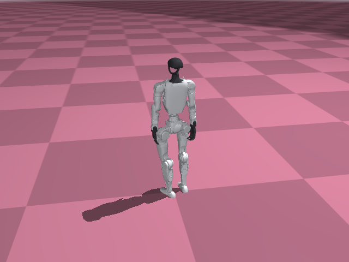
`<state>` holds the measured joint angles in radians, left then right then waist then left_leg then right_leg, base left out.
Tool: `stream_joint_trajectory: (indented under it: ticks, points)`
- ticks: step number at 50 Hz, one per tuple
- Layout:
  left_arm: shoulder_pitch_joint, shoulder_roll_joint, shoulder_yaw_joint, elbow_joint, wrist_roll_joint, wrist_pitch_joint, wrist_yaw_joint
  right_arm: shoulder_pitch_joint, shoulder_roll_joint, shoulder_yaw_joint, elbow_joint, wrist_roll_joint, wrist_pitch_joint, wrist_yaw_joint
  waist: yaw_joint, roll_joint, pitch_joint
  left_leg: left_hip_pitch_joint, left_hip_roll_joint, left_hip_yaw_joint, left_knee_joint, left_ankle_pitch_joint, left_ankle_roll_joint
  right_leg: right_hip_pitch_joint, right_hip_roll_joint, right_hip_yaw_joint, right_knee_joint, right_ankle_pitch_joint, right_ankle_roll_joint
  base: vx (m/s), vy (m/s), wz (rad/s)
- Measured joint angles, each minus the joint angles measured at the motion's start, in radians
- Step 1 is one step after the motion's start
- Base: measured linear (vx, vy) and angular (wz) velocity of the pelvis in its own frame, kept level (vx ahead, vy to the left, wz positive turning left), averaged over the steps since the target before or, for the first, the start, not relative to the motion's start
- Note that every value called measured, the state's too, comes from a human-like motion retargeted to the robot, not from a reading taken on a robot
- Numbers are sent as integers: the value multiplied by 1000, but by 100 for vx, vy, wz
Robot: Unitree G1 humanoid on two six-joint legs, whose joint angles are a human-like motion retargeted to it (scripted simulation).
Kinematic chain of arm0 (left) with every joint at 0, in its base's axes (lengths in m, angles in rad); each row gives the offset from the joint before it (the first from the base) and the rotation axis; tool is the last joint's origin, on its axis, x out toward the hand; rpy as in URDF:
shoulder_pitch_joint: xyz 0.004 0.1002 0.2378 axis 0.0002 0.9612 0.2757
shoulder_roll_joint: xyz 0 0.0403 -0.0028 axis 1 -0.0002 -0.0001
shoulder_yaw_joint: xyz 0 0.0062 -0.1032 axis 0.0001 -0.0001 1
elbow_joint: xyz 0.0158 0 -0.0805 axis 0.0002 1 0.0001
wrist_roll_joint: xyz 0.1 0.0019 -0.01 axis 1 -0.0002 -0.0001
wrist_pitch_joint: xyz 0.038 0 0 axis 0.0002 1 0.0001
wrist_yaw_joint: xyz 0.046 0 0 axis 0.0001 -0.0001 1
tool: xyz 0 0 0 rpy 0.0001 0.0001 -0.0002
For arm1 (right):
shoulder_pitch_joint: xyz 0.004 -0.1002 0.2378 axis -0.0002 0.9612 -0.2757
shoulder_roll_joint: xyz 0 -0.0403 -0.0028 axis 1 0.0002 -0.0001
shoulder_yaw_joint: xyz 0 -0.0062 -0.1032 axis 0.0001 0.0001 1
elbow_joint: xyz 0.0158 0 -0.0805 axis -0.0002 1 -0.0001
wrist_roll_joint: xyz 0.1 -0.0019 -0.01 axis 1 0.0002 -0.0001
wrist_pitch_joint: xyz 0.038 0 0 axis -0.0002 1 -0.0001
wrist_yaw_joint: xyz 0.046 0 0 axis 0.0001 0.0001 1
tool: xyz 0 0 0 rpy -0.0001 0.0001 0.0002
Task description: In place motions
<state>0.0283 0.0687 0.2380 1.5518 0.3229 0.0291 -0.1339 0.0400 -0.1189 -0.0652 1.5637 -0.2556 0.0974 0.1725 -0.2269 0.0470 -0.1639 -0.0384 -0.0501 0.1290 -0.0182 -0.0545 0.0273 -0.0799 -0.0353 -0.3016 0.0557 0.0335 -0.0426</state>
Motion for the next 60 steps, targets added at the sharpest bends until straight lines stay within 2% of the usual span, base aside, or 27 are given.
stream_joint_trajectory:
  ticks: [20, 30, 33, 35, 37, 40, 45, 48, 50, 53, 60]
  points:
    - [40, 20, 39, -26, 5, -9, 11, 1, -22, 14, 22, 11, -7, -3, 102, -8, 32, -63, -23, -183, 47, 50, -3, 71, -3, -165, 3, -36, -19, 0, -3, 48]
    - [30, 12, 60, -51, -19, -18, 20, -12, -37, 15, 0, 18, -22, 0, 177, -5, 95, -150, -56, -324, 109, 101, -27, 105, -26, -375, 40, -87, -26, -6, -10, 107]
    - [25, 7, 59, -51, -21, -22, 24, -10, -43, 11, -4, 16, -25, 0, 202, -11, 111, -165, -86, -365, 107, 87, 4, 116, -45, -454, 50, -102, -20, -3, -6, 137]
    - [26, 4, 61, -46, -22, -26, 33, -7, -47, 8, -5, 15, -28, 0, 219, -21, 118, -174, -87, -318, 102, 59, 27, 125, -59, -506, 50, -109, -14, 2, -7, 139]
    - [24, 1, 68, -32, -29, -33, 47, -10, -49, 4, -3, 12, -27, 0, 227, -31, 121, -178, -57, -180, 96, 17, 43, 130, -74, -565, 49, -113, -4, 3, -6, 152]
    - [31, -4, 82, -9, -50, -45, 75, -16, -50, -2, 0, 7, -26, -4, 214, -41, 117, -164, 7, 79, 81, -37, 38, 140, -90, -667, 39, -116, 12, 4, -5, 175]
    - [57, -12, 119, 29, -79, -53, 129, -15, -48, -2, -17, 8, -33, 0, 172, -57, 88, -83, 112, 608, 94, -71, -6, 146, -107, -822, 9, -109, 36, 8, -4, 158]
    - [77, -21, 157, 42, -95, -58, 149, -23, -44, 2, -27, 2, -35, 1, 163, -72, 65, -26, 136, 802, 121, -49, -3, 138, -116, -869, -7, -101, 50, 12, -7, 88]
    - [87, -25, 184, 53, -111, -62, 157, -32, -36, 6, -33, -1, -34, 1, 152, -76, 45, -21, 140, 800, 142, -2, 7, 129, -115, -892, -17, -96, 57, 13, -10, 57]
    - [98, -29, 212, 65, -129, -60, 164, -33, -23, 9, -46, 10, -39, 5, 164, -56, 32, -21, 137, 706, 104, 22, -69, 126, -80, -898, -27, -94, 62, 12, -8, 10]
    - [90, -29, 221, 17, -131, -61, 159, -40, -1, 32, -53, 29, -45, 15, 189, -61, 16, -23, 81, 668, 2, 45, -51, 120, -69, -895, -37, -78, 74, 12, -12, -1]
